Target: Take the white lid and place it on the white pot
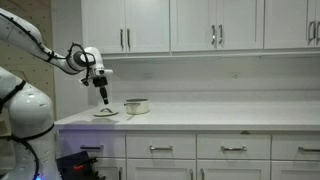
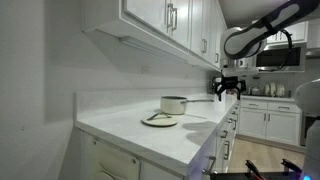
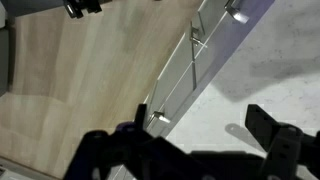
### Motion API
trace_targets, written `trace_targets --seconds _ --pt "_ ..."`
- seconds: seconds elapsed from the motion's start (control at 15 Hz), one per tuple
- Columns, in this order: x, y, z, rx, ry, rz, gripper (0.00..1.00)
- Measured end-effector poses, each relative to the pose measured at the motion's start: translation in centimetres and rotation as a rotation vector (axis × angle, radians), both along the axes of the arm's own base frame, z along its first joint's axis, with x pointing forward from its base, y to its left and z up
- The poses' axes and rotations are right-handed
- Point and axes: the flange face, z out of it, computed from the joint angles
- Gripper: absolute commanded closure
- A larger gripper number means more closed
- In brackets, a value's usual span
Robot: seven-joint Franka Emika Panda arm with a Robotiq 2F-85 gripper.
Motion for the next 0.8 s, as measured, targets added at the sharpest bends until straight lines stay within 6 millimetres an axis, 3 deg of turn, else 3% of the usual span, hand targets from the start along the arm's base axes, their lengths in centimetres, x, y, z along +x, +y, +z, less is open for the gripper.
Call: trace_targets --seconds 0.8 --pt "0.0 0.14 -0.18 -0.017 0.003 0.017 0.0"
